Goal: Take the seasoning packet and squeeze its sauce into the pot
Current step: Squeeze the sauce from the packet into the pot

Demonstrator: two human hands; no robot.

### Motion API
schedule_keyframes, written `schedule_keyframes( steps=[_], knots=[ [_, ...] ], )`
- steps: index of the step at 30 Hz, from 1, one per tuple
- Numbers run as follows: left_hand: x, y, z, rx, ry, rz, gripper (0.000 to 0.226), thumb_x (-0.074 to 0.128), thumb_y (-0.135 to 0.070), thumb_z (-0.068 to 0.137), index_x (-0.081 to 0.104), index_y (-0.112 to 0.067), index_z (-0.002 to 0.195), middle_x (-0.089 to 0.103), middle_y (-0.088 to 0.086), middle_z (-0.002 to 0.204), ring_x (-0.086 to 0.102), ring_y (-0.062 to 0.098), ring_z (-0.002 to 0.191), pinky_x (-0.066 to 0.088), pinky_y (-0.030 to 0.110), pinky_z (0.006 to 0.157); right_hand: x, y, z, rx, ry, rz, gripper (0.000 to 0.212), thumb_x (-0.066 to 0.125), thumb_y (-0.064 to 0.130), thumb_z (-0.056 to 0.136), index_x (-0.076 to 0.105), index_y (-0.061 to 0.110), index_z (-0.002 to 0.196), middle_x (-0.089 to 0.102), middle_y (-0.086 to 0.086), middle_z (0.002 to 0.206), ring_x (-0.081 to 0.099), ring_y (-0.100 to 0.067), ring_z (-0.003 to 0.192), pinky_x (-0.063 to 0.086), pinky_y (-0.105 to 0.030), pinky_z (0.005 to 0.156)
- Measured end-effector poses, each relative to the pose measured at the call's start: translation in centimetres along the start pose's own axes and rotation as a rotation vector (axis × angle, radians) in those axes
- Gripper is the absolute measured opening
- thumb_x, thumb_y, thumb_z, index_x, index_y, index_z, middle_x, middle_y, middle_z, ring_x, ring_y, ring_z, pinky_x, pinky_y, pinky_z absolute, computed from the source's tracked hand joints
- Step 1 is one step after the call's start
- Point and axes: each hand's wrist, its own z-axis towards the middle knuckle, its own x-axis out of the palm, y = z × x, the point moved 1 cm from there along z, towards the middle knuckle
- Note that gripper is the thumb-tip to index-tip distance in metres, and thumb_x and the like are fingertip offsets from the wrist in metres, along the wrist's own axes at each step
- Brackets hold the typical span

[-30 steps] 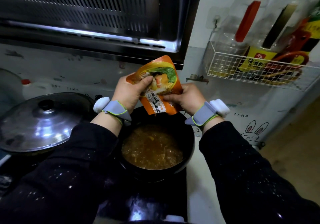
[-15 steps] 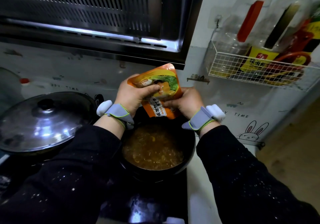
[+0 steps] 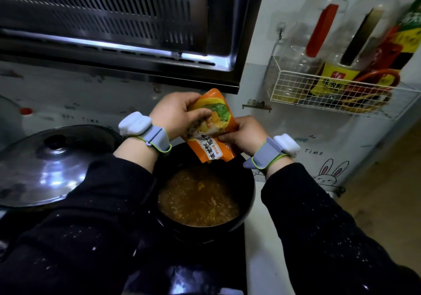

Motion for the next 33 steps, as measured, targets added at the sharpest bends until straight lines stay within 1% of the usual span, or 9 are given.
schedule_keyframes(
  steps=[4, 8, 10, 13, 18, 23, 27, 30, 33],
  knots=[
    [0.2, 0.1, -0.1, 0.027, -0.041, -0.062, 0.015, 0.07, -0.036, 0.078, 0.07, -0.021, 0.079, 0.068, -0.007, 0.065, 0.059, -0.002, 0.056, 0.044, 0.016, 0.054, -0.2, 0.1, -0.3, -0.029, 0.046, 0.061, 0.015, 0.08, 0.03, 0.065, 0.071, 0.023, 0.074, 0.073, -0.001, 0.076, 0.068, -0.019, 0.07, 0.057, -0.045, 0.082],
    [0.2, -0.5, 0.0, -0.003, -0.039, -0.182, 0.007, 0.073, -0.029, 0.076, 0.072, -0.023, 0.072, 0.065, -0.02, 0.053, 0.056, -0.01, 0.049, 0.042, 0.007, 0.047, -0.6, 1.0, -0.1, -0.005, 0.009, 0.108, 0.039, 0.072, 0.051, 0.067, 0.071, 0.014, 0.079, 0.073, -0.006, 0.079, 0.068, -0.023, 0.073, 0.055, -0.04, 0.077],
    [0.3, -0.7, -0.1, -0.006, -0.036, -0.195, 0.011, 0.073, -0.028, 0.076, 0.068, -0.029, 0.066, 0.065, -0.024, 0.053, 0.056, -0.009, 0.047, 0.043, 0.009, 0.046, -0.8, 1.7, 0.2, -0.035, 0.001, 0.079, 0.038, 0.07, 0.05, 0.07, 0.07, 0.012, 0.076, 0.073, -0.006, 0.079, 0.068, -0.02, 0.073, 0.053, -0.035, 0.074],
    [0.4, -0.5, -0.1, -0.028, -0.052, -0.263, 0.011, 0.074, -0.026, 0.075, 0.069, -0.031, 0.066, 0.065, -0.023, 0.053, 0.057, -0.007, 0.047, 0.048, 0.016, 0.047, -1.0, 2.6, 0.3, -0.101, -0.021, 0.118, 0.018, 0.074, 0.033, 0.073, 0.067, 0.018, 0.066, 0.067, 0.006, 0.06, 0.059, -0.006, 0.056, 0.048, -0.022, 0.061],
    [0.7, 0.3, -0.3, -0.038, -0.089, -0.354, 0.011, 0.075, -0.023, 0.074, 0.07, -0.028, 0.066, 0.065, -0.019, 0.051, 0.055, -0.006, 0.047, 0.046, 0.016, 0.048, -0.9, 3.4, 0.7, -0.115, -0.013, 0.08, 0.03, 0.078, 0.03, 0.067, 0.071, 0.004, 0.082, 0.073, -0.021, 0.084, 0.066, -0.026, 0.07, 0.055, -0.046, 0.075],
    [0.7, 0.5, -0.2, 0.001, -0.129, -0.323, 0.013, 0.075, -0.021, 0.073, 0.07, -0.033, 0.069, 0.066, -0.024, 0.056, 0.057, -0.011, 0.052, 0.044, 0.01, 0.052, -1.1, 3.6, 0.7, -0.092, 0.029, 0.003, 0.024, 0.079, 0.031, 0.067, 0.072, 0.01, 0.076, 0.067, 0.002, 0.062, 0.058, -0.003, 0.049, 0.045, -0.024, 0.058],
    [0.6, 0.9, 0.1, -0.03, -0.053, -0.24, 0.01, 0.074, -0.026, 0.075, 0.074, -0.017, 0.079, 0.065, -0.01, 0.062, 0.056, -0.004, 0.052, 0.045, 0.019, 0.053, -1.4, 4.7, 0.8, -0.155, 0.061, -0.084, 0.02, 0.078, 0.029, 0.068, 0.07, 0.012, 0.075, 0.065, -0.001, 0.065, 0.058, -0.011, 0.06, 0.045, -0.027, 0.063],
    [0.4, 0.8, 0.2, 0.076, -0.026, -0.059, 0.02, 0.067, -0.027, 0.083, 0.069, -0.008, 0.079, 0.061, 0.003, 0.07, 0.055, 0.011, 0.063, 0.041, 0.024, 0.058, -1.6, 5.5, 1.1, -0.207, 0.061, -0.209, 0.029, 0.075, 0.035, 0.071, 0.071, 0.009, 0.083, 0.067, -0.007, 0.074, 0.061, -0.016, 0.07, 0.047, -0.029, 0.069],
    [0.3, 0.7, 0.2, 0.181, -0.063, 0.046, 0.024, 0.059, -0.028, 0.088, 0.067, -0.007, 0.08, 0.058, 0.002, 0.072, 0.054, 0.016, 0.069, 0.033, 0.021, 0.057, -1.6, 5.7, 1.3, -0.217, 0.039, -0.263, 0.033, 0.071, 0.038, 0.075, 0.072, 0.007, 0.087, 0.068, -0.008, 0.076, 0.064, -0.021, 0.076, 0.049, -0.031, 0.071]
  ],
)
